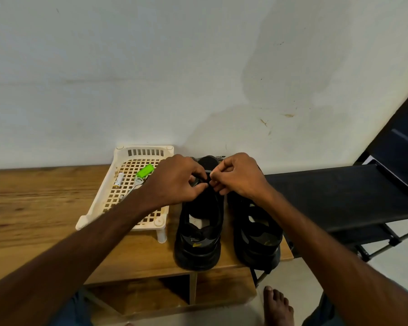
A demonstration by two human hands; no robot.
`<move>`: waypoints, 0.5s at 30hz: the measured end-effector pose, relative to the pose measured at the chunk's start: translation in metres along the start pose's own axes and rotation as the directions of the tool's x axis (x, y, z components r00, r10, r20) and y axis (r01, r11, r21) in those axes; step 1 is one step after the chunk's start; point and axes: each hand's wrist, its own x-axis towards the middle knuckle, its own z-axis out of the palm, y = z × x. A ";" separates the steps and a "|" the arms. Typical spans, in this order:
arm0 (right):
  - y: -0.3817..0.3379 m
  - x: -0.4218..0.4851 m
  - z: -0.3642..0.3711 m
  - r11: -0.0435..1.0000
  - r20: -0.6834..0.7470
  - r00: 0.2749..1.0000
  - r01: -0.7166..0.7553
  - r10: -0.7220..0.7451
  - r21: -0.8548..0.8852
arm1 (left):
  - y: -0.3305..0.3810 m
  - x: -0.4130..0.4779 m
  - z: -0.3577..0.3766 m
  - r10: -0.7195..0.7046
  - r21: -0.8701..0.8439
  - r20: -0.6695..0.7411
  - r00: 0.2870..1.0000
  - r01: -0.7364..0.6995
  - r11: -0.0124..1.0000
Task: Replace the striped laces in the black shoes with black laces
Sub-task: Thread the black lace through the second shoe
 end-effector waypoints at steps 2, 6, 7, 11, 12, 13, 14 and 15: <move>-0.001 0.002 0.001 1.000 0.004 1.000 -0.001 0.002 -0.015 | 0.003 -0.002 0.003 0.031 0.070 -0.034 0.999 -0.029 0.997; -0.002 0.006 0.002 0.999 0.015 1.000 -0.021 0.021 -0.025 | 0.004 -0.005 0.008 0.100 0.137 -0.123 0.987 -0.083 0.987; -0.003 0.007 0.002 0.999 0.025 0.999 -0.021 0.021 -0.032 | 0.004 -0.006 0.008 0.130 0.142 -0.133 0.983 -0.111 0.984; -0.004 0.010 0.001 0.999 0.058 0.998 -0.024 0.026 -0.046 | 0.001 -0.008 0.008 0.198 0.135 -0.099 0.975 -0.184 0.973; -0.004 0.010 0.000 0.998 0.062 0.998 -0.023 0.026 -0.052 | 0.000 -0.008 0.007 0.210 0.133 -0.094 0.973 -0.197 0.971; -0.004 0.010 -0.001 0.998 0.066 0.998 -0.019 0.023 -0.064 | -0.001 -0.007 0.007 0.217 0.127 -0.088 0.972 -0.205 0.970; -0.004 0.010 -0.002 0.996 0.072 0.997 -0.008 0.014 -0.086 | -0.002 -0.007 0.006 0.209 0.112 -0.079 0.975 -0.200 0.973; -0.005 0.010 -0.002 0.993 0.075 0.997 0.013 -0.004 -0.119 | -0.002 -0.006 0.006 0.184 0.078 -0.066 0.981 -0.179 0.981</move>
